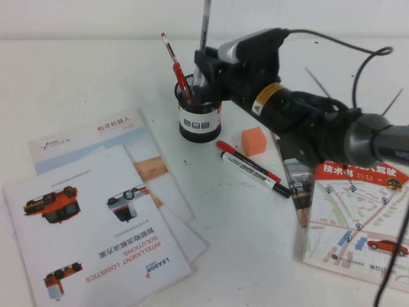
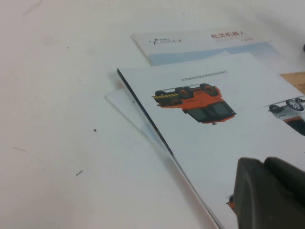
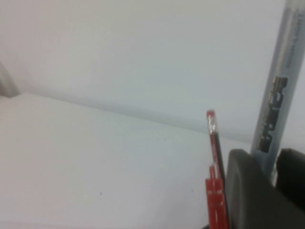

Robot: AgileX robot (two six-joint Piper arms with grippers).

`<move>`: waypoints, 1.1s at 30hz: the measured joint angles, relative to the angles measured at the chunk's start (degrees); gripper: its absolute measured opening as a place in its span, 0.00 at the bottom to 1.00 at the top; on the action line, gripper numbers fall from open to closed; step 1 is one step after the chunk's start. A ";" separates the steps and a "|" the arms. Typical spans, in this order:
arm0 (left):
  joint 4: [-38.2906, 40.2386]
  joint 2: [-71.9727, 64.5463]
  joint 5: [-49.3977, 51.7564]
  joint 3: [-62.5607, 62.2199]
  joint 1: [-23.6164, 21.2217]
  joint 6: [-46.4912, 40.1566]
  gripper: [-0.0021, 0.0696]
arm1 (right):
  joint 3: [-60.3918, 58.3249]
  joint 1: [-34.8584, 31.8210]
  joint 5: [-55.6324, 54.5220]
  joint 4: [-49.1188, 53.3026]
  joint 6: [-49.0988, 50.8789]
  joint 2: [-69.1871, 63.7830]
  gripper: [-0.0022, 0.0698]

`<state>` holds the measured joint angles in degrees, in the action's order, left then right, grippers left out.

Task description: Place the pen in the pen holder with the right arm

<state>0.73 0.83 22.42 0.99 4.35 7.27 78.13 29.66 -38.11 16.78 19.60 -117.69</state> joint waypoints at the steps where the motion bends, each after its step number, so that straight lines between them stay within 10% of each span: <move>1: 0.00 0.00 0.00 0.00 0.00 0.00 0.03 | 0.83 0.00 0.14 0.20 0.00 -1.10 0.14; 10: 0.00 0.00 0.00 0.00 0.00 0.00 0.03 | 5.56 0.00 6.45 0.55 0.10 -7.27 0.16; 20: 0.00 0.00 0.00 0.00 0.00 0.00 0.03 | 5.64 -0.22 8.38 0.55 0.37 -3.85 0.52; 27: 0.00 0.00 0.00 0.00 0.00 0.00 0.03 | 3.67 -0.24 22.35 0.63 5.32 10.61 0.09; 33: 0.00 0.00 0.00 0.00 0.00 0.00 0.03 | -12.36 -0.34 12.68 0.77 5.57 24.74 0.01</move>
<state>0.73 0.83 22.42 0.99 4.35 7.27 65.77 29.31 -25.42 17.55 25.17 -92.95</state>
